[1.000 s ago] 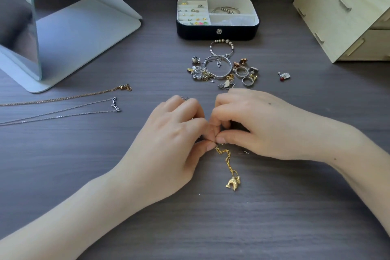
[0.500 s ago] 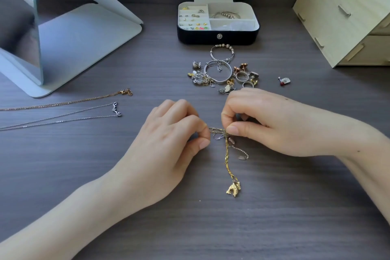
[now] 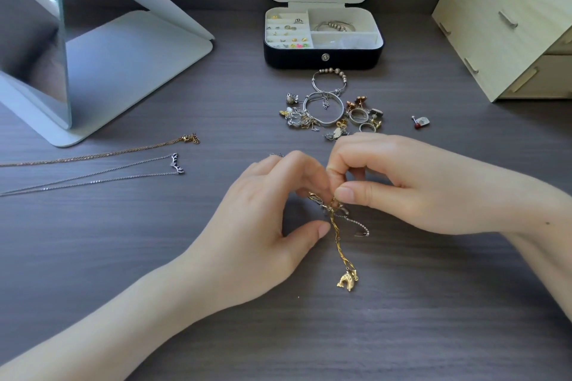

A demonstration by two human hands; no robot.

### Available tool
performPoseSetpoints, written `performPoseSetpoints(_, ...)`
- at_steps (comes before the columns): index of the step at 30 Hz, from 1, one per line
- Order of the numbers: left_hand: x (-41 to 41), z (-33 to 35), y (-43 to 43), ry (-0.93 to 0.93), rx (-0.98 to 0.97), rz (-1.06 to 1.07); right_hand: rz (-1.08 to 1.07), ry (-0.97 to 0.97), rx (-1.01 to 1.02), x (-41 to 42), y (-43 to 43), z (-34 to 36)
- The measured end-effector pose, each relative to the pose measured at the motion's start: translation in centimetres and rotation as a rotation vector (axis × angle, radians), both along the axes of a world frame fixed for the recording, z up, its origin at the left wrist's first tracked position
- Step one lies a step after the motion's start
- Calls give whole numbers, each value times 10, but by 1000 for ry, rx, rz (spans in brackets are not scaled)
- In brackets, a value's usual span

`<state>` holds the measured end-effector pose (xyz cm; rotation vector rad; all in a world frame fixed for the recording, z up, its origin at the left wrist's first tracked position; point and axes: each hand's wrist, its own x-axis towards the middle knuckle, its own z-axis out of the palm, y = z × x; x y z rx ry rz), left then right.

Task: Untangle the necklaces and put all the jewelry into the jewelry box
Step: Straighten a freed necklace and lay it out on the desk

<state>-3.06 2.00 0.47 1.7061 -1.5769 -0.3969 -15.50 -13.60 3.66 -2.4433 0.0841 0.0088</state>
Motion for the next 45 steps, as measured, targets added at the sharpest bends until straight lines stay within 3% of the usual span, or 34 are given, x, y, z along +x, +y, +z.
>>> performPoseSetpoints(8, -4, 1, -2, 148, 10, 41, -33, -27, 66, 2, 2, 1)
performPoseSetpoints(18, -1, 7, -1, 122, -56, 190, -102, -20, 84, 1, 3, -3)
performPoseSetpoints(25, 2, 6, -2, 379, 39, 107, -140, -114, 89, 1, 7, -3)
performPoseSetpoints(34, 2, 11, -3, 626, 72, 79, -89, -217, -218, 1, 12, -1)
performPoseSetpoints(45, -1, 5, -4, 545, 52, 155, -198, -228, -282, -4, 22, 1)
